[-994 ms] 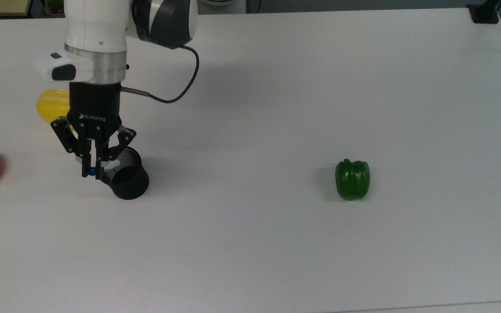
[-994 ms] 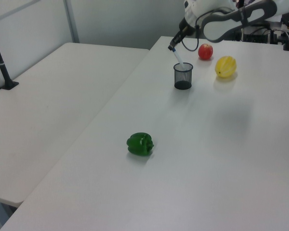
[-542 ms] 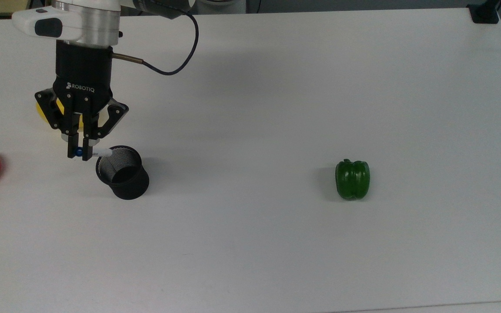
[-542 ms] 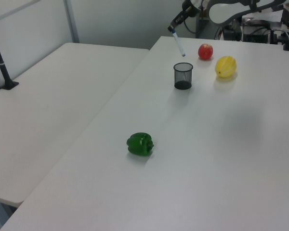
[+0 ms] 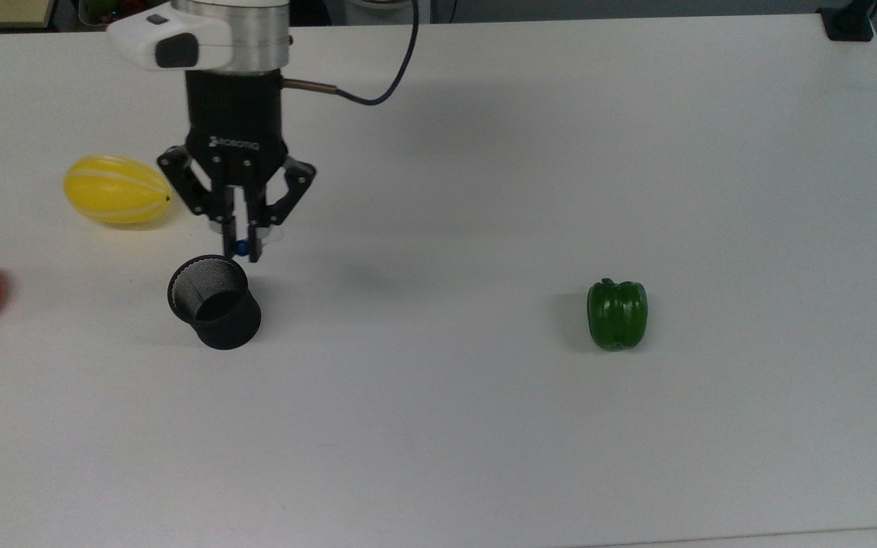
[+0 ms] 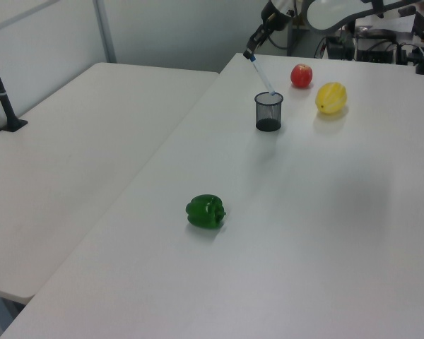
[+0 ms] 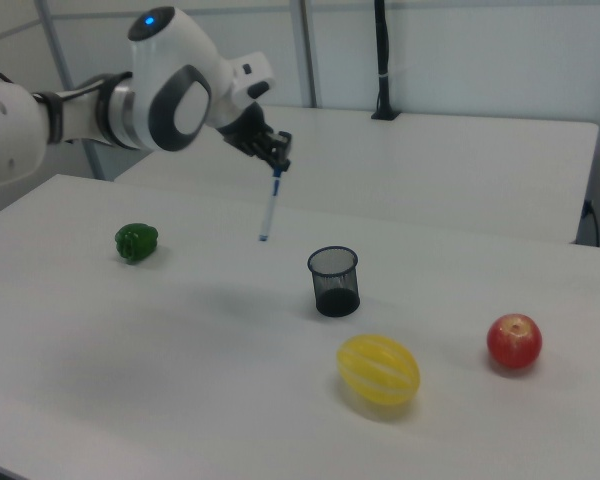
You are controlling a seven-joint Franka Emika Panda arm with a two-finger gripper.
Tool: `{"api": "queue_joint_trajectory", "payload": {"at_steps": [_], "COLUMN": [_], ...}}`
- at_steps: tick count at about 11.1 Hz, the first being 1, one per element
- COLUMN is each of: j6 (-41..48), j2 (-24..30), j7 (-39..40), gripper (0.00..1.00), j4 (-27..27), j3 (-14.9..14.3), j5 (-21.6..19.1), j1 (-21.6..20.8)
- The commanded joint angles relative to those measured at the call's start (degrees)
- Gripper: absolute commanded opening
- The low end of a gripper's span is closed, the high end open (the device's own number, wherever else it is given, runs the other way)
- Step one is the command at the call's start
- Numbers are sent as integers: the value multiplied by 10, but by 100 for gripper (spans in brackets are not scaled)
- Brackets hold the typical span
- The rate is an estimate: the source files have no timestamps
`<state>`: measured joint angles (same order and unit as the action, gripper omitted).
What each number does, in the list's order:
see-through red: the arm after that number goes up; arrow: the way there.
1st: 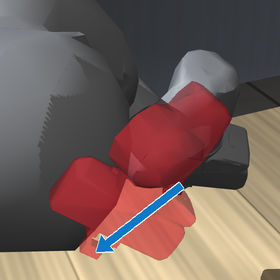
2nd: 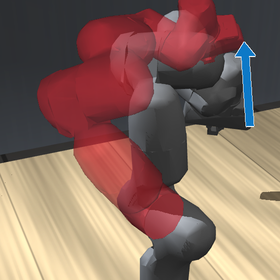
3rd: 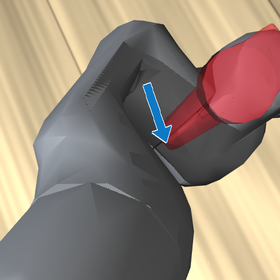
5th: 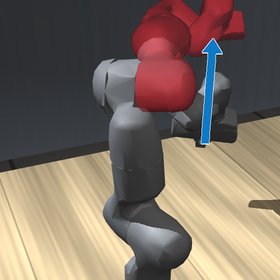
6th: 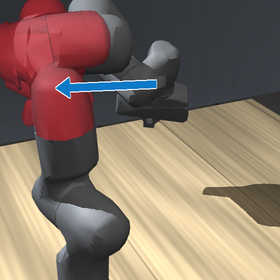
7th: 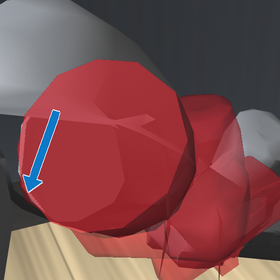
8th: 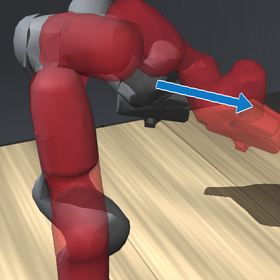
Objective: Take marker pen
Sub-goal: 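Lift the marker straight up out of the pen cup, then carry the marker away from the cup and lower it to the table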
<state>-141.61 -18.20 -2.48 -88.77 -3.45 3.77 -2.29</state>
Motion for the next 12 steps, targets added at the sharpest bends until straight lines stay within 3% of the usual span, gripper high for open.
{"api": "queue_joint_trajectory", "payload": {"at_steps": [1,7,12], "j6": [158,354,313], "j2": [45,55,6], "j7": [-9,-15,-17], "gripper": [2,3,3], "j4": [-13,-5,-39], "j3": [-4,-3,2], "j5": [-9,-64,-66], "j1": [-48,-89,-90]}}
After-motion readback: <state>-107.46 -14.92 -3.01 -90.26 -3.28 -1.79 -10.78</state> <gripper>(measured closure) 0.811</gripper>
